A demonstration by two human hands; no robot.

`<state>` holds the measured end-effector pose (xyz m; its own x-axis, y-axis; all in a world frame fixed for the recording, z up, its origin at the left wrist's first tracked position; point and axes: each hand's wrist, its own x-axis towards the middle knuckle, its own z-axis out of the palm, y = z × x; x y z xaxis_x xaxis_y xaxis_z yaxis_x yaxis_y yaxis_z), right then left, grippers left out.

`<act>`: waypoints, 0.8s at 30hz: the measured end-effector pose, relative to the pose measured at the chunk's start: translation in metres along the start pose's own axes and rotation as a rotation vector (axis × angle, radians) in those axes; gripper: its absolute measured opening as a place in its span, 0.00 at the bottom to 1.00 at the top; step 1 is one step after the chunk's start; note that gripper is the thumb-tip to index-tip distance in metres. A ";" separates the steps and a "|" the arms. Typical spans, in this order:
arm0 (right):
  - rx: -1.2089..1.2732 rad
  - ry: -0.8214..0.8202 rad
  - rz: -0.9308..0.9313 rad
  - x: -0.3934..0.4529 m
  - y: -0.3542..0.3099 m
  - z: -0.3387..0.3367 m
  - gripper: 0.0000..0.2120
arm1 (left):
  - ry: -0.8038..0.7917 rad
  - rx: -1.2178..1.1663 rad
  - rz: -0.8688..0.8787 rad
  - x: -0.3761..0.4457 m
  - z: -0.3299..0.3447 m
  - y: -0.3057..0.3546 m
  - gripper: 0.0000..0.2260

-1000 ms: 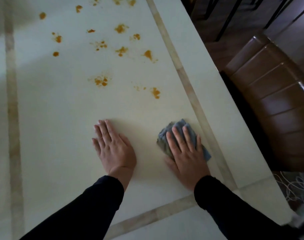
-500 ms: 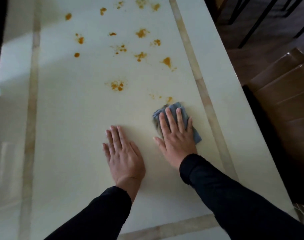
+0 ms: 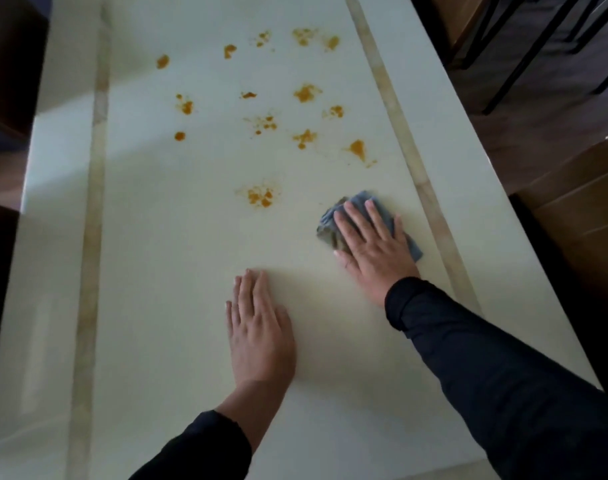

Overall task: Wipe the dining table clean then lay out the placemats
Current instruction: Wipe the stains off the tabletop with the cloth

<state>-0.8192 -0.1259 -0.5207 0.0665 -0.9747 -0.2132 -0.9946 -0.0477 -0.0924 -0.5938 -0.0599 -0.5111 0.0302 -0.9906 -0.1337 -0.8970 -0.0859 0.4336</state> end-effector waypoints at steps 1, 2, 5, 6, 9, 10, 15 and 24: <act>0.014 0.003 0.028 0.005 -0.001 -0.001 0.31 | 0.018 -0.010 0.008 0.012 -0.007 -0.012 0.26; 0.033 0.008 0.058 0.008 -0.002 -0.003 0.32 | 0.052 -0.018 -0.007 0.025 -0.013 -0.024 0.25; 0.087 0.017 0.140 0.003 -0.023 -0.001 0.34 | 0.141 -0.043 -0.094 0.069 -0.030 -0.053 0.23; 0.077 0.028 0.126 -0.006 -0.035 0.002 0.34 | 0.159 -0.049 -0.116 0.080 -0.034 -0.057 0.22; 0.013 0.018 -0.028 -0.034 -0.065 0.011 0.35 | 0.217 -0.027 -0.137 0.098 -0.034 -0.065 0.22; 0.007 0.007 -0.062 -0.038 -0.066 0.012 0.35 | 0.231 -0.007 -0.132 0.099 -0.032 -0.065 0.22; 0.006 0.006 -0.092 0.000 -0.048 0.002 0.34 | 0.241 0.037 -0.139 0.096 -0.025 -0.065 0.24; 0.077 0.025 0.224 0.076 -0.079 -0.012 0.39 | 0.222 0.037 -0.173 0.096 -0.025 -0.060 0.24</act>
<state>-0.7362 -0.1985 -0.5178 -0.1582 -0.9643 -0.2123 -0.9752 0.1863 -0.1194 -0.5262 -0.1525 -0.5272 0.2768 -0.9609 -0.0024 -0.8854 -0.2560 0.3880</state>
